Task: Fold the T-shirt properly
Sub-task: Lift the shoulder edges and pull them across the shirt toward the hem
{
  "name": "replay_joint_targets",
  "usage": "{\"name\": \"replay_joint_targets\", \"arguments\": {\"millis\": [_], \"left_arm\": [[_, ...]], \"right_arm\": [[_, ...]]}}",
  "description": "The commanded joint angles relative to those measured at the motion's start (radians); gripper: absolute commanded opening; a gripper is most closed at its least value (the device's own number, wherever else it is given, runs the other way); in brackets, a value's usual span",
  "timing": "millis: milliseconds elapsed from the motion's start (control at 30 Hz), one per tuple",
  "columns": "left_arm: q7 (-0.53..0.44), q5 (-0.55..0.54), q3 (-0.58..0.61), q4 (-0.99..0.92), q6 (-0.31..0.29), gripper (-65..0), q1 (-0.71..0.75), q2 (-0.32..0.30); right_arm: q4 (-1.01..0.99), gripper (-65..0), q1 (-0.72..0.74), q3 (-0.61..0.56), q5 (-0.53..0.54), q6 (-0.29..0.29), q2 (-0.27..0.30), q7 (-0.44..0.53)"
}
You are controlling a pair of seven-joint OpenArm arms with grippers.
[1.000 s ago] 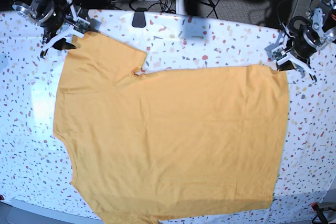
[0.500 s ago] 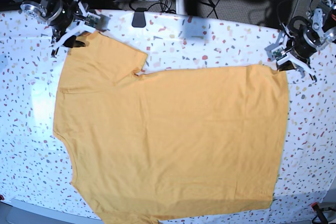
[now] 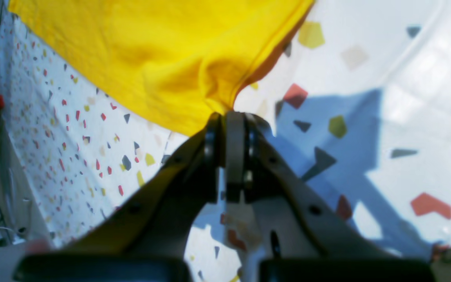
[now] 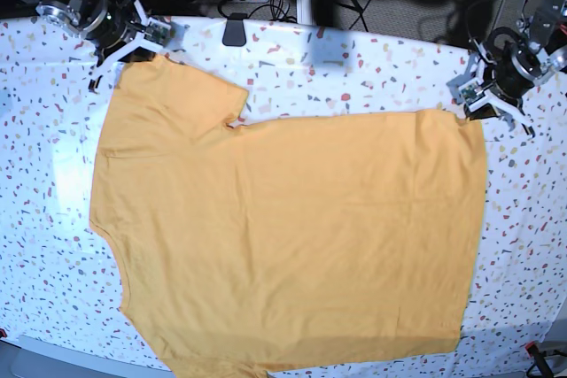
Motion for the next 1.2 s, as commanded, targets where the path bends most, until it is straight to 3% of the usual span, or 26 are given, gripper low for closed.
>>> {"name": "replay_joint_targets", "arguments": {"millis": [0,300,433,533,700,1000,1167], "left_arm": [[-0.009,-0.007,-0.006,0.016,0.009,-65.0,-0.006,-0.017],[-0.010,-0.006,-0.006,0.016,0.010,-65.0,-0.006,-0.017],[-0.039,-0.002,-0.006,0.016,0.010,-65.0,-0.011,-0.018],[-0.039,0.005,-0.006,0.016,0.010,-65.0,-0.015,-0.018],[-0.038,0.005,-0.006,0.016,0.010,-65.0,-0.043,-0.018],[-0.038,-0.001,-0.006,0.016,0.010,-65.0,-0.191,-0.017],[0.009,-0.091,-0.006,0.014,0.010,-65.0,-0.246,-0.017]], "right_arm": [[0.011,-65.0,0.001,0.005,0.025,-0.013,0.014,0.009],[0.018,-65.0,0.008,0.006,0.317,-0.033,0.014,-0.004],[0.018,-65.0,0.059,0.006,0.380,-0.063,0.014,-0.124],[0.018,-65.0,0.100,0.006,0.406,-0.088,0.014,-0.175],[0.018,-65.0,0.151,0.006,0.406,-0.095,0.014,-0.178],[0.016,-65.0,0.315,0.006,0.407,-0.145,0.014,-0.247],[-0.015,-65.0,0.414,0.006,0.510,-0.145,0.014,-0.280]]}}
